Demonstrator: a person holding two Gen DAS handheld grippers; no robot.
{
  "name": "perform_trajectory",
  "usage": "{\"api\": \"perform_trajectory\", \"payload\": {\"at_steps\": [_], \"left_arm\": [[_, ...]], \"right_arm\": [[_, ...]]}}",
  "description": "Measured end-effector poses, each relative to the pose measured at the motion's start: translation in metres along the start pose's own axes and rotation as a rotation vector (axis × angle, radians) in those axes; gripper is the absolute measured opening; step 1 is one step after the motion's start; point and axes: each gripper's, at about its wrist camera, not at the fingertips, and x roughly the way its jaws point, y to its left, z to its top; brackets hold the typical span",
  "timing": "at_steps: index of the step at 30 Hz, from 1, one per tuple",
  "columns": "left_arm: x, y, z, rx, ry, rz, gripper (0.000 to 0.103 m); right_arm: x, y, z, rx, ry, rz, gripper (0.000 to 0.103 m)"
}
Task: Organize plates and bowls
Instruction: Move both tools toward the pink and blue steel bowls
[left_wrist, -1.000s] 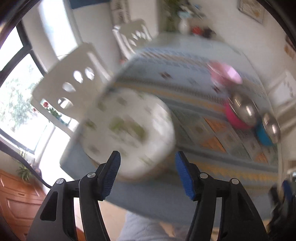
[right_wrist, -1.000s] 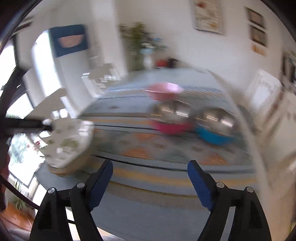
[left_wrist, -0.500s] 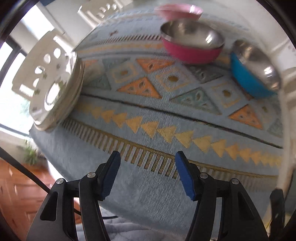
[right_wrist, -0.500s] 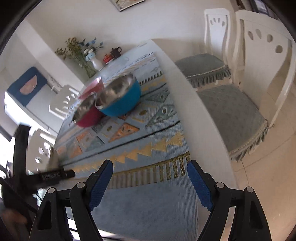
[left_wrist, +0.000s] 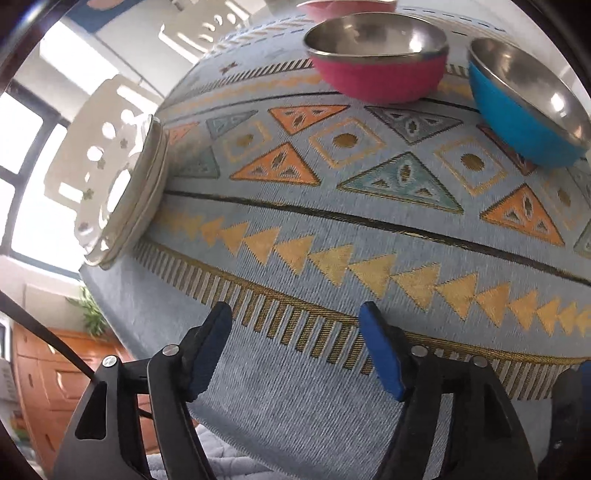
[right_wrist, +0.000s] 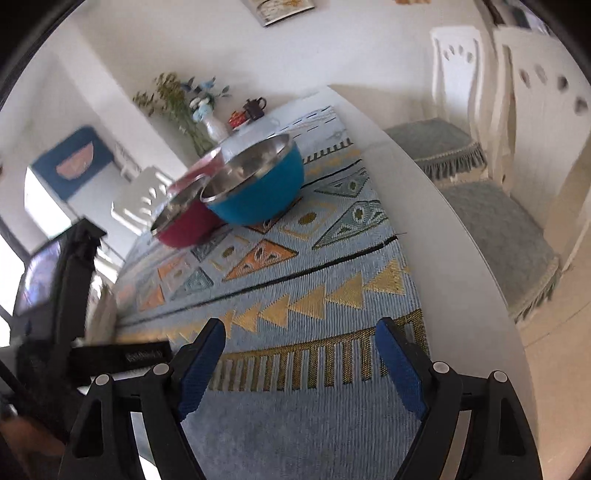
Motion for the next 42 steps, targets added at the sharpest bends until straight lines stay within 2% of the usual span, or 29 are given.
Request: {"api": "perform_trajectory", "payload": {"at_steps": [3, 5, 8, 11, 13, 14, 17, 20, 23, 26, 28, 33, 37, 42], "left_arm": [[0.010, 0.002, -0.001, 0.013, 0.015, -0.030, 0.083], [0.015, 0.011, -0.002, 0.031, 0.027, -0.082, 0.083], [0.021, 0.024, -0.007, 0.061, 0.028, -0.112, 0.083], [0.018, 0.047, -0.013, 0.052, -0.024, -0.176, 0.082], [0.016, 0.066, -0.010, 0.035, -0.052, -0.235, 0.082], [0.013, 0.078, -0.006, 0.015, -0.072, -0.267, 0.082], [0.003, 0.123, 0.008, -0.082, -0.173, -0.343, 0.082], [-0.001, 0.151, 0.022, -0.124, -0.229, -0.358, 0.082], [0.006, 0.174, 0.049, -0.156, -0.239, -0.422, 0.082], [0.009, 0.176, 0.077, -0.161, -0.245, -0.477, 0.082], [0.012, 0.167, 0.100, -0.114, -0.232, -0.480, 0.082], [0.008, 0.157, 0.129, -0.047, -0.249, -0.525, 0.082], [0.007, 0.142, 0.155, 0.028, -0.307, -0.545, 0.082], [0.012, 0.122, 0.180, 0.090, -0.304, -0.606, 0.082]], "right_arm": [[0.002, 0.002, 0.002, -0.034, 0.025, -0.009, 0.082], [0.003, 0.003, 0.001, -0.075, 0.040, -0.016, 0.082], [0.005, 0.015, -0.004, -0.183, 0.079, -0.062, 0.082], [0.003, 0.030, -0.010, -0.214, 0.129, -0.084, 0.082], [0.002, 0.046, -0.012, -0.229, 0.165, -0.022, 0.081], [0.000, 0.062, -0.011, -0.275, 0.161, 0.009, 0.081], [-0.009, 0.102, -0.008, -0.416, 0.092, 0.018, 0.081], [-0.013, 0.136, 0.006, -0.474, 0.036, 0.038, 0.081], [0.000, 0.155, 0.025, -0.407, 0.069, 0.067, 0.081], [0.018, 0.165, 0.047, -0.299, 0.111, 0.085, 0.081], [0.029, 0.168, 0.055, -0.229, 0.126, 0.072, 0.081], [0.048, 0.166, 0.068, -0.085, 0.177, 0.012, 0.081], [0.055, 0.166, 0.073, -0.033, 0.181, -0.026, 0.081], [0.073, 0.168, 0.081, 0.058, 0.189, -0.043, 0.081]]}}
